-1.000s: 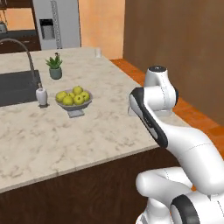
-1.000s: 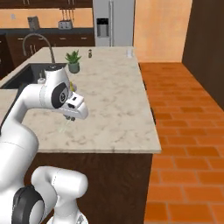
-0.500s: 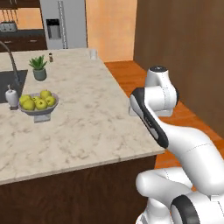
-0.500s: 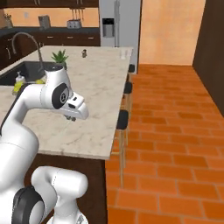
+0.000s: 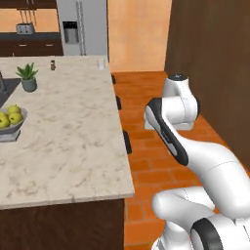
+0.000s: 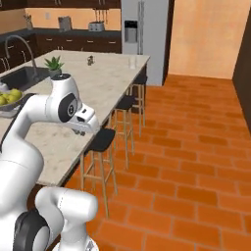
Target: Take a straw from the drawer in front and place it inside the glass cup on the dining counter.
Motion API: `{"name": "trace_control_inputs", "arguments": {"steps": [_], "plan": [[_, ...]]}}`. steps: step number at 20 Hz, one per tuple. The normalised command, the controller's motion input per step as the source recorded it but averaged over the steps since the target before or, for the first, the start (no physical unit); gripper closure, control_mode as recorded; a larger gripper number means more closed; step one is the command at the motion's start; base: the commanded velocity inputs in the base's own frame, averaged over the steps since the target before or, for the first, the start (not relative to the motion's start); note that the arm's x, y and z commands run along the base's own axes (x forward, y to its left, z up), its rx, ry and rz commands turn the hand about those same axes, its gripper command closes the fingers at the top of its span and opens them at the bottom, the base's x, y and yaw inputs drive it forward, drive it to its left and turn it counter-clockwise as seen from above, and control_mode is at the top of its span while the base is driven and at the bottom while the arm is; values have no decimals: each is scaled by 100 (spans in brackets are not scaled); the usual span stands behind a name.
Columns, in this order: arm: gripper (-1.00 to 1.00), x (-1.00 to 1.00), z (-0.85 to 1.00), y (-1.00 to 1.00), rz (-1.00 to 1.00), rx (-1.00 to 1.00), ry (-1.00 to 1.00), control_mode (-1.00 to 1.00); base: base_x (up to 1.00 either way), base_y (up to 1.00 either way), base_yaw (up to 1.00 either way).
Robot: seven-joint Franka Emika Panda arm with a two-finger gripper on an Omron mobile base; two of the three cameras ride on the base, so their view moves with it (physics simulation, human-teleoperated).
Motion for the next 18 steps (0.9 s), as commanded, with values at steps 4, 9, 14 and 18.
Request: {"name": "trace_control_inputs", "arguments": {"steps": [4,9,14,18], "plan": [[100,0,0,0,0,0,0,100,77,-99,41],[100,0,0,0,0,0,0,100,72,-94,49],[100,0,0,0,0,0,0,100,67,-99,46],[100,0,0,0,0,0,0,100,65,-100,45]]}}
